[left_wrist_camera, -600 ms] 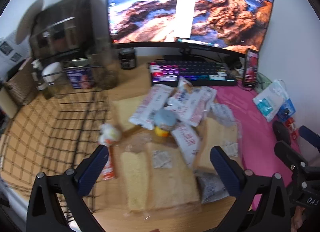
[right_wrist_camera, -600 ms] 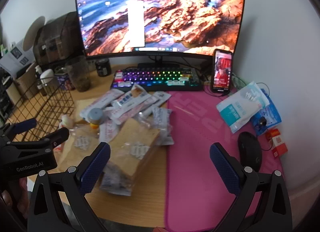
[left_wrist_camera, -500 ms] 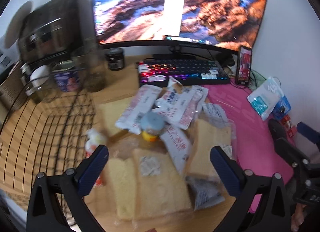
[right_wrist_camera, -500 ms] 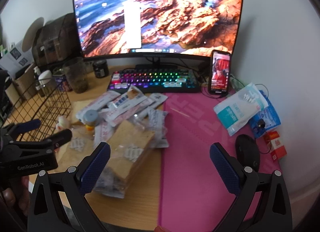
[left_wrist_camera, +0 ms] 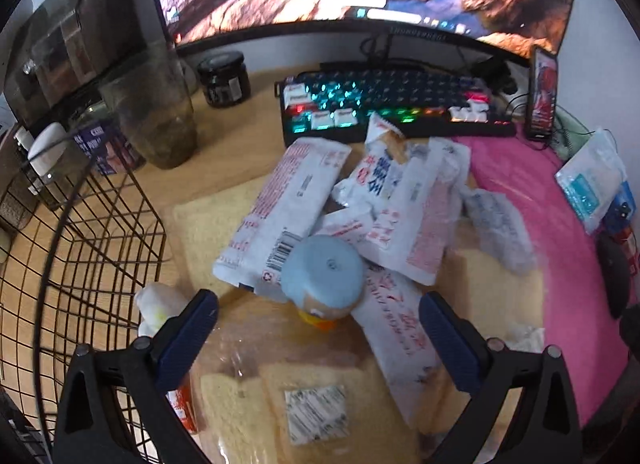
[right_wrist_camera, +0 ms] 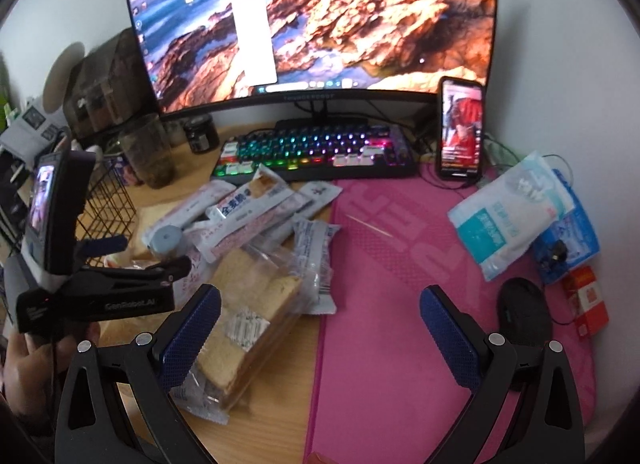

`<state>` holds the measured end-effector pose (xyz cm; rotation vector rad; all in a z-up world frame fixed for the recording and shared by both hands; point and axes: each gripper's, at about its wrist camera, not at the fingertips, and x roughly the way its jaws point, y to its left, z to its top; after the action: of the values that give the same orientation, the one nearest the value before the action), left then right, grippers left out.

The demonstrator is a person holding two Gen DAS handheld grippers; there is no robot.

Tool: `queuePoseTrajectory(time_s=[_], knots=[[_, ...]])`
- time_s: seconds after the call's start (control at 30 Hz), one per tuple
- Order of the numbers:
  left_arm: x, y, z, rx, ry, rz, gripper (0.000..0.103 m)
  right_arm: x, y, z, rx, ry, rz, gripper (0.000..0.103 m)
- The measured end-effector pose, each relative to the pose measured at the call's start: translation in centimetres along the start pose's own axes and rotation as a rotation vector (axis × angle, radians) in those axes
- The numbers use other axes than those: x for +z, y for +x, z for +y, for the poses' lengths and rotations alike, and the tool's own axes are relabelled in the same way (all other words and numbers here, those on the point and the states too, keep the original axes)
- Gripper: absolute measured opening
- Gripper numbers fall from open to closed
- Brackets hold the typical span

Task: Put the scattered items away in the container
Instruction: 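Reach the left gripper to the blue-capped bottle and grasp it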

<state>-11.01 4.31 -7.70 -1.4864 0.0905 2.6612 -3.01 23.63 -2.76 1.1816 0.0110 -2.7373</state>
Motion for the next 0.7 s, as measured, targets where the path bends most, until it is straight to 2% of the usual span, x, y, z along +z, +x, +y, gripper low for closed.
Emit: queuePoseTrajectory(time_s=[0.13,0.23,0.3,0.43,0.57,0.7], knots=[[0.0,1.1,0.3,-0.002,0.005,0.036,0.1,0.4,1.5,0.6,0.018,-0.009,0.023,0.102],[0.1,1.4,0.6,-0.025,0.014,0.034,0.1,0.6,2.3,0.9,0.035,-0.009,0.036,0.102],[0.3,1.5,1.2,-0.02,-0.002,0.028,0.1,0.7,2.7,1.2,0.037,-0.013,0.038,0.102],[0.4,2.1,2.0,-0.057,-0.025,0.049,0.1,0.7,3.4,1.5,0.056,-0.015,0.041,0.102],[0.9,1.8,1.3,-0.07,0.028,0.022,0.085,0.9,3.7,1.6,0.074,-0.012,0.047,0.102],[1.3,2.3,1.5,-0.102,0.027,0.034,0.085,1.0,3.8,1.9,0.087,-0.015,0.043,0.102]])
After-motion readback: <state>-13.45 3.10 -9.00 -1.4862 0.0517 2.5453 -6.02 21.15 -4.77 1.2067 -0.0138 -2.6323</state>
